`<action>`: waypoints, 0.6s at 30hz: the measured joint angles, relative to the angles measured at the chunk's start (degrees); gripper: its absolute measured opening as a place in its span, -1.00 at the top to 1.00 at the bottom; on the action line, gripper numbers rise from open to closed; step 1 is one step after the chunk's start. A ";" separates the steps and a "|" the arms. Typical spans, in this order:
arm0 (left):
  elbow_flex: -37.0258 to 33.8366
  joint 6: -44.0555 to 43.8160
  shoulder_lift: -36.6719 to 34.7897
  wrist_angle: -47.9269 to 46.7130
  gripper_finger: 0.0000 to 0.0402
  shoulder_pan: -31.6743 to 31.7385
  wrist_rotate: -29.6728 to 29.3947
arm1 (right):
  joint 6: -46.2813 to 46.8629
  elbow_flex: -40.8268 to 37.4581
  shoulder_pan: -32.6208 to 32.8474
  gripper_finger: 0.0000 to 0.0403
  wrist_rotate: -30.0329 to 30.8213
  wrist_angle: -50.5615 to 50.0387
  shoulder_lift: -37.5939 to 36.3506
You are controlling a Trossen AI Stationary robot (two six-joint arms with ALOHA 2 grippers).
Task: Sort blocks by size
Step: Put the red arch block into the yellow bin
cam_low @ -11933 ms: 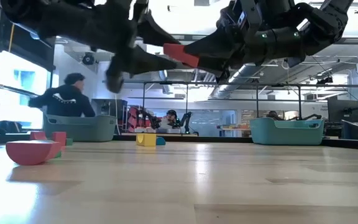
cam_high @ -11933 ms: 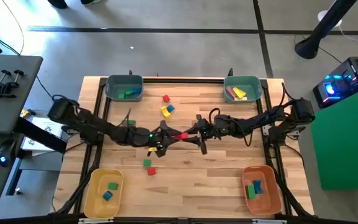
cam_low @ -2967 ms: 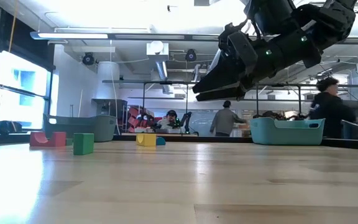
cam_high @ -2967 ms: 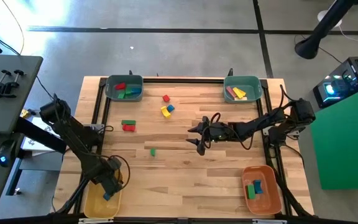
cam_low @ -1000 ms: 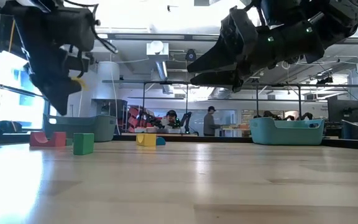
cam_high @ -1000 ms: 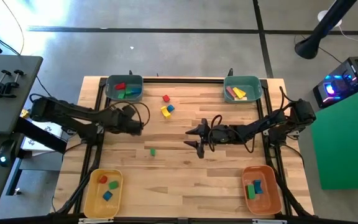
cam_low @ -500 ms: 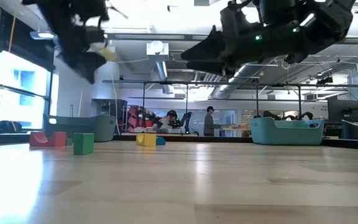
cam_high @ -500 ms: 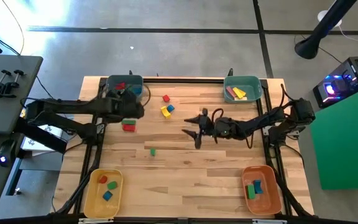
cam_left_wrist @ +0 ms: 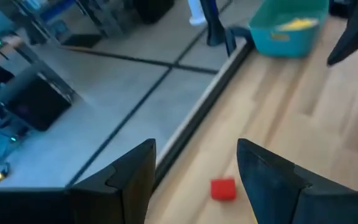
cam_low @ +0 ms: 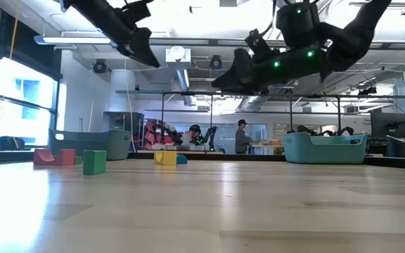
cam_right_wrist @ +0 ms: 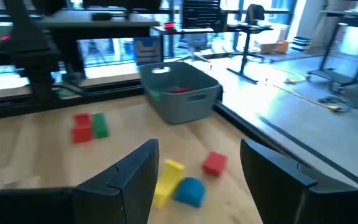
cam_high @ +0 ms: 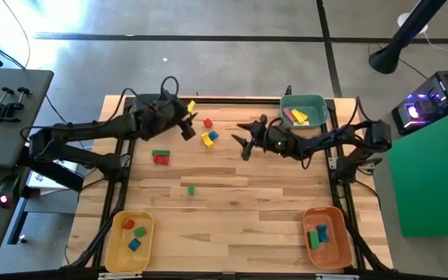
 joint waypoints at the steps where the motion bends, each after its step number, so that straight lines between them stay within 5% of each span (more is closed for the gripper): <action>1: 0.00 0.44 0.00 1.13 -0.04 0.34 0.01 | 0.02 0.00 -0.82 -0.10 0.00 0.00 0.00; 11: -2.47 0.31 0.36 3.96 -0.04 0.02 6.46 | -1.02 0.00 -3.40 -0.10 -0.35 -1.31 0.00; 18: -5.64 0.90 0.37 6.10 -0.04 -2.39 4.69 | -0.12 0.00 -2.68 -0.10 -6.02 0.56 0.00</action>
